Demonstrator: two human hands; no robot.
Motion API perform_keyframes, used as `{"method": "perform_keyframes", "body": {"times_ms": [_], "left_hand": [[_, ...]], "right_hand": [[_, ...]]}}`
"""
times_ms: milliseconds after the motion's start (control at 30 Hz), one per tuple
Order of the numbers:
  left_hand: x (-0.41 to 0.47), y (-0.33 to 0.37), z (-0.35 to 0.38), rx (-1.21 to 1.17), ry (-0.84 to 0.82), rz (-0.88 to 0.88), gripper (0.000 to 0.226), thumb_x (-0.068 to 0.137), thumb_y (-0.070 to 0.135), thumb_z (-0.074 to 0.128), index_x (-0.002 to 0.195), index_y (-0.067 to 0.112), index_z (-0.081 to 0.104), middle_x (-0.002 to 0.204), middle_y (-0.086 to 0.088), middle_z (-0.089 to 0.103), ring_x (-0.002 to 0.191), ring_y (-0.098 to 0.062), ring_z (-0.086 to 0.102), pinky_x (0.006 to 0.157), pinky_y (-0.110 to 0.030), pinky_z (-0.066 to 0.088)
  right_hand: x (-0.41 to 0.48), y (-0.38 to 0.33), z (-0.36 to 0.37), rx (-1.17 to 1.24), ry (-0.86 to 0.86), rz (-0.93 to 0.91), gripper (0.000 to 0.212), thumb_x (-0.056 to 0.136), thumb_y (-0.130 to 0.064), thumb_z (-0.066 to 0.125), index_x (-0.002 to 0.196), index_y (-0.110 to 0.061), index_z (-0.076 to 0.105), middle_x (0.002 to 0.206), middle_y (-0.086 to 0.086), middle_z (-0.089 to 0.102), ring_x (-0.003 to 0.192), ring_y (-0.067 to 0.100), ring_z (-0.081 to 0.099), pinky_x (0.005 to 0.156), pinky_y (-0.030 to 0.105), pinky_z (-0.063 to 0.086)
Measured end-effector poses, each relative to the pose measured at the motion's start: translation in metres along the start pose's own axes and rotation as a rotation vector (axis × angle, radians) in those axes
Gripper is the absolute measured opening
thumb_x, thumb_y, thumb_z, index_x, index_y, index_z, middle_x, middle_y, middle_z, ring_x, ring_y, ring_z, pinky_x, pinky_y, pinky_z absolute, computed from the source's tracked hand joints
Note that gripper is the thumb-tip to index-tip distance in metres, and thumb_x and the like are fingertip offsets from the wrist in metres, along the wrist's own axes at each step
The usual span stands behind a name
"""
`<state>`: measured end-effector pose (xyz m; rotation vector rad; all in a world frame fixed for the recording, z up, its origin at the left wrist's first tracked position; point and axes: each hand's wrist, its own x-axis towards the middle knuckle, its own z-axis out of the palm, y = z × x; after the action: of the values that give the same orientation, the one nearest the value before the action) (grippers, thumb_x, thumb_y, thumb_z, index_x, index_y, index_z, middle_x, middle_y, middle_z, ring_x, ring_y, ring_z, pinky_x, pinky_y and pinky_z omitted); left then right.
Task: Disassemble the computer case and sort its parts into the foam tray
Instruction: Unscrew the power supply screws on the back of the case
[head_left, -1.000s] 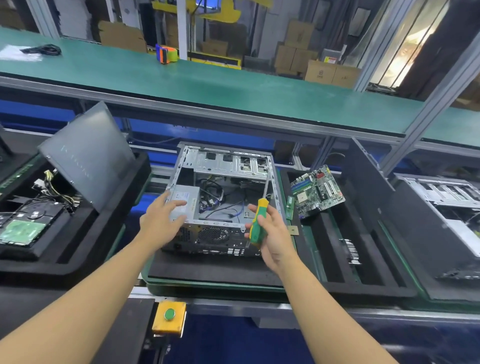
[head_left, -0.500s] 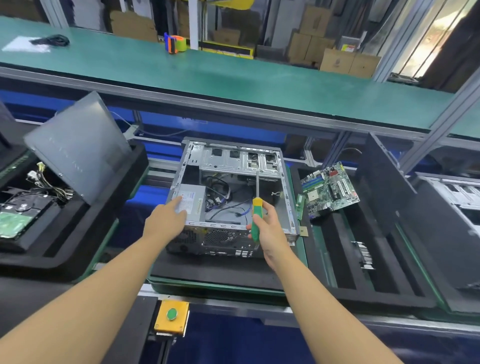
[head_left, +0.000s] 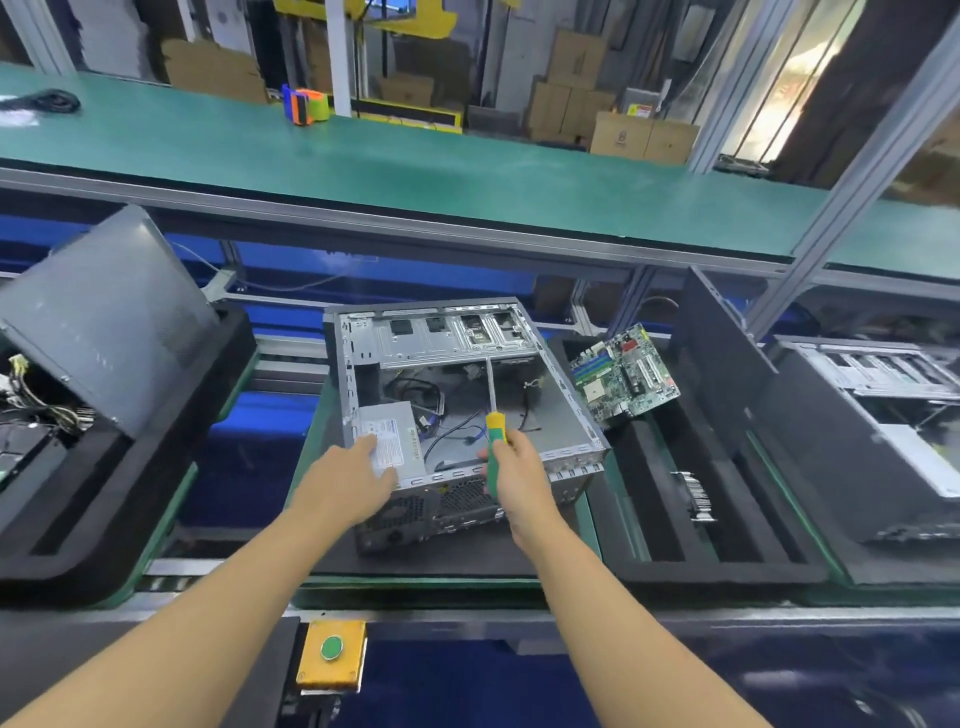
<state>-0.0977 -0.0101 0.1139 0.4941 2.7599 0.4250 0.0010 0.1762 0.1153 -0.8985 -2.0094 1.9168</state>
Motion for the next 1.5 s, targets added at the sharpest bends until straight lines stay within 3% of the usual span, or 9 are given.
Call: {"method": "perform_keyframes", "body": {"times_ms": [133,233,367,500,700,933,1033,1200,1500], "left_hand": [[-0.004,0.008,-0.015,0.290,-0.117,0.038,0.069,0.091,0.064,0.041,0.148,0.025,0.037,0.142,-0.013,0.050,0.126,-0.034,0.050,0.098,-0.043,0.046],[0.005,0.018,-0.032,0.540,-0.092,0.136,0.074,0.084,0.075,0.047,0.143,0.030,0.046,0.156,-0.013,0.023,0.142,-0.034,0.026,0.109,-0.048,0.034],[0.023,0.028,-0.021,0.467,-0.354,0.418,0.076,0.094,0.064,0.047,0.155,0.048,0.004,0.165,-0.008,-0.018,0.152,-0.034,-0.008,0.122,-0.054,0.009],[0.030,0.024,0.014,0.518,-0.327,0.397,0.075,0.095,0.062,0.047,0.152,0.054,-0.002,0.153,-0.005,-0.043,0.144,-0.039,-0.031,0.118,-0.056,-0.012],[0.026,0.020,0.023,0.542,-0.203,0.398,0.069,0.096,0.064,0.041,0.155,0.048,0.008,0.159,-0.007,-0.033,0.148,-0.039,-0.025,0.120,-0.055,-0.008],[0.026,0.014,0.025,0.527,-0.150,0.431,0.064,0.098,0.056,0.044,0.153,0.052,0.010,0.162,-0.007,-0.026,0.150,-0.036,-0.020,0.121,-0.053,-0.005],[0.026,0.013,0.027,0.502,-0.116,0.437,0.062,0.097,0.064,0.040,0.152,0.050,0.017,0.164,-0.006,-0.023,0.150,-0.034,-0.018,0.120,-0.052,-0.005],[0.025,0.010,0.030,0.498,-0.082,0.445,0.062,0.095,0.070,0.033,0.151,0.048,0.021,0.164,-0.006,-0.021,0.151,-0.034,-0.018,0.120,-0.052,-0.005],[0.022,0.012,0.028,0.472,-0.074,0.451,0.057,0.096,0.066,0.036,0.150,0.048,0.024,0.165,-0.006,-0.019,0.151,-0.033,-0.017,0.121,-0.052,-0.004]], "right_hand": [[-0.022,0.005,0.002,0.120,-0.059,-0.001,0.017,0.106,-0.018,0.042,0.116,-0.025,0.054,0.094,0.003,0.061,0.074,0.015,0.058,0.061,0.028,0.056],[-0.036,0.002,-0.005,0.189,-0.086,0.006,0.014,0.104,-0.017,0.047,0.115,-0.025,0.051,0.094,0.006,0.063,0.065,0.018,0.060,0.049,0.031,0.053],[-0.049,0.000,-0.019,0.176,-0.114,0.042,0.014,0.105,-0.019,0.044,0.117,-0.025,0.049,0.083,0.003,0.066,0.053,0.015,0.053,0.041,0.024,0.038],[-0.060,0.010,-0.032,0.184,-0.143,0.085,0.017,0.108,-0.023,0.037,0.116,-0.020,0.052,0.078,0.004,0.060,0.051,0.013,0.050,0.041,0.023,0.038],[-0.089,0.036,-0.041,0.168,-0.239,0.108,0.015,0.104,-0.022,0.049,0.117,-0.021,0.055,0.082,0.006,0.059,0.058,0.019,0.057,0.045,0.029,0.049],[-0.103,0.062,-0.036,0.062,-0.313,0.159,0.013,0.103,-0.028,0.047,0.115,-0.024,0.050,0.078,0.000,0.067,0.047,0.016,0.049,0.040,0.023,0.036],[-0.111,0.076,-0.024,0.048,-0.339,0.166,0.019,0.103,-0.041,0.047,0.120,-0.037,0.053,0.073,-0.001,0.062,0.047,0.015,0.046,0.040,0.022,0.033],[-0.116,0.086,-0.006,0.088,-0.311,0.164,0.028,0.103,-0.041,0.046,0.118,-0.062,0.055,0.070,-0.004,0.058,0.047,0.015,0.045,0.041,0.022,0.034],[-0.108,0.087,0.008,0.150,-0.264,0.167,0.029,0.102,-0.042,0.048,0.115,-0.066,0.058,0.069,-0.004,0.054,0.046,0.014,0.042,0.040,0.023,0.033]]}}
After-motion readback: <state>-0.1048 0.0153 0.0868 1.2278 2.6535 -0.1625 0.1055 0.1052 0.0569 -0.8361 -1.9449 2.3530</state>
